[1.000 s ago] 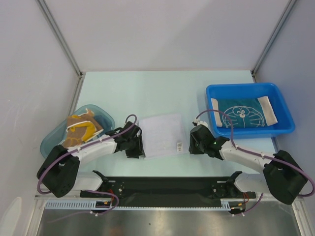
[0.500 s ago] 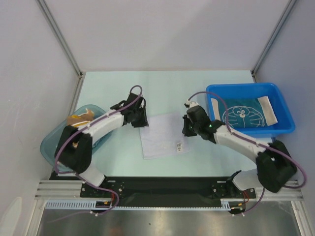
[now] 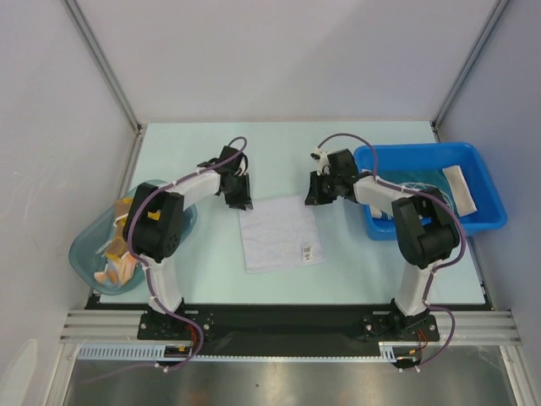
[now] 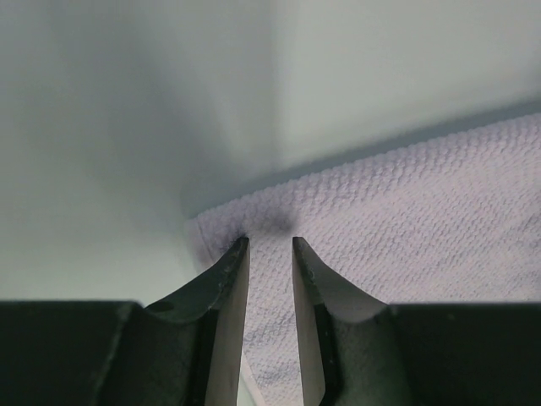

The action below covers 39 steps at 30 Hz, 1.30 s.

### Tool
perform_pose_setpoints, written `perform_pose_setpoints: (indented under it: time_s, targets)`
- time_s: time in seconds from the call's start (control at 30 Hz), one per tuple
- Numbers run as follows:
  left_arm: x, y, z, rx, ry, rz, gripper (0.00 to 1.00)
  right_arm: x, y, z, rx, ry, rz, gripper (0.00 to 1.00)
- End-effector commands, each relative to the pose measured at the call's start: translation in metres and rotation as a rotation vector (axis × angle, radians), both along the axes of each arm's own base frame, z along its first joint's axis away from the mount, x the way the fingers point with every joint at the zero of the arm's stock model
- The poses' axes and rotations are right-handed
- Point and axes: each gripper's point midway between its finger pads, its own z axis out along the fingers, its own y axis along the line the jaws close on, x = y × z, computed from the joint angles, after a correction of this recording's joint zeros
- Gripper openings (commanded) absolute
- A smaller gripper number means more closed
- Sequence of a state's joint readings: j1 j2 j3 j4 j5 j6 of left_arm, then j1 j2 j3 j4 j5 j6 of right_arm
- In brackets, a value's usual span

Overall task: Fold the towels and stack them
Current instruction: Fold the towel

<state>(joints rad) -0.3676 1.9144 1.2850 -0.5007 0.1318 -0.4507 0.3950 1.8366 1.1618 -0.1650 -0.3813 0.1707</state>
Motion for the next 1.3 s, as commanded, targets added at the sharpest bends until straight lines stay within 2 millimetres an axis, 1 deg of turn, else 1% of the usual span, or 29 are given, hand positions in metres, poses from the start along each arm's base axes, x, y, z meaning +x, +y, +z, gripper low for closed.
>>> perform_pose_setpoints:
  time_s: [0.0, 0.1, 0.13, 0.27, 0.3, 0.37, 0.53, 0.57, 0.63, 0.67, 0.7, 0.73, 0.77, 0.8, 0.83, 0.87, 0.9, 0.93, 0.97, 1.0, 1.03, 1.07, 1.1, 1.13, 1.27]
  targets:
    - [0.015, 0.001, 0.000, 0.036, -0.024, -0.031, 0.33, 0.019, 0.020, 0.015, 0.056, -0.059, 0.082, 0.10]
    - [0.016, 0.011, -0.010, 0.092, 0.002, -0.014, 0.32, 0.034, 0.013, 0.002, 0.015, -0.044, 0.046, 0.09]
    - [0.016, 0.011, -0.010, 0.092, 0.001, -0.016, 0.32, 0.038, 0.009, -0.002, -0.008, -0.052, 0.033, 0.10]
    - [0.020, 0.015, -0.013, 0.108, -0.006, -0.012, 0.33, 0.045, 0.004, -0.020, -0.066, -0.029, 0.023, 0.09]
    - [0.024, 0.014, -0.009, 0.106, -0.013, -0.011, 0.33, 0.047, 0.002, -0.025, -0.081, -0.025, 0.017, 0.09]
    - [0.024, 0.012, -0.010, 0.102, -0.003, -0.022, 0.33, 0.049, 0.000, -0.027, -0.093, -0.027, 0.018, 0.09]
    - [0.032, 0.010, 0.009, 0.099, -0.035, -0.052, 0.38, 0.055, -0.003, -0.020, -0.120, -0.054, 0.027, 0.11]
    - [0.038, 0.010, 0.019, 0.103, -0.063, -0.068, 0.39, 0.057, -0.004, -0.017, -0.125, -0.059, 0.025, 0.12]
    - [0.039, 0.015, 0.028, 0.124, -0.072, -0.082, 0.42, 0.055, -0.005, -0.014, -0.133, -0.057, 0.048, 0.14]
    - [0.042, 0.017, 0.037, 0.132, -0.094, -0.093, 0.44, 0.057, -0.005, -0.004, -0.126, -0.078, 0.057, 0.15]
    - [0.044, 0.020, 0.045, 0.147, -0.112, -0.122, 0.46, 0.055, -0.002, 0.003, -0.116, -0.092, 0.081, 0.19]
    - [0.045, 0.021, 0.050, 0.150, -0.127, -0.142, 0.47, 0.053, -0.002, 0.007, -0.115, -0.101, 0.111, 0.21]
    - [0.046, 0.020, 0.055, 0.147, -0.147, -0.197, 0.48, 0.054, -0.001, 0.018, -0.105, -0.121, 0.129, 0.23]
    - [0.046, 0.019, 0.059, 0.148, -0.161, -0.222, 0.48, 0.051, 0.002, 0.023, -0.081, -0.124, 0.164, 0.29]
    - [0.047, 0.019, 0.060, 0.149, -0.170, -0.243, 0.49, 0.049, 0.002, 0.025, -0.087, -0.133, 0.201, 0.31]
    - [0.047, 0.019, 0.059, 0.146, -0.169, -0.267, 0.49, 0.048, 0.001, 0.022, -0.087, -0.122, 0.219, 0.33]
    - [0.044, 0.013, 0.059, 0.119, -0.163, -0.318, 0.49, 0.052, 0.004, 0.030, -0.071, -0.138, 0.248, 0.38]
    - [0.044, 0.012, 0.052, 0.109, -0.142, -0.334, 0.49, 0.048, 0.001, 0.025, -0.089, -0.117, 0.282, 0.39]
    - [0.043, 0.011, 0.048, 0.102, -0.132, -0.352, 0.49, 0.049, 0.001, 0.024, -0.092, -0.112, 0.303, 0.40]
    - [0.042, 0.010, 0.046, 0.094, -0.125, -0.381, 0.49, 0.054, 0.000, 0.022, -0.088, -0.109, 0.318, 0.43]
    - [0.041, 0.010, 0.038, 0.092, -0.106, -0.389, 0.49, 0.050, -0.002, 0.018, -0.095, -0.079, 0.334, 0.45]
    - [0.041, 0.012, 0.035, 0.104, -0.108, -0.421, 0.49, 0.052, -0.004, 0.017, -0.106, -0.084, 0.363, 0.46]
    - [0.040, 0.013, 0.032, 0.110, -0.098, -0.429, 0.49, 0.051, -0.005, 0.005, -0.108, -0.048, 0.377, 0.48]
    - [0.039, 0.015, 0.028, 0.110, -0.090, -0.438, 0.49, 0.053, -0.008, 0.008, -0.109, -0.034, 0.390, 0.48]
    - [0.038, 0.019, 0.014, 0.091, -0.063, -0.474, 0.49, 0.052, -0.007, 0.002, -0.061, 0.000, 0.464, 0.49]
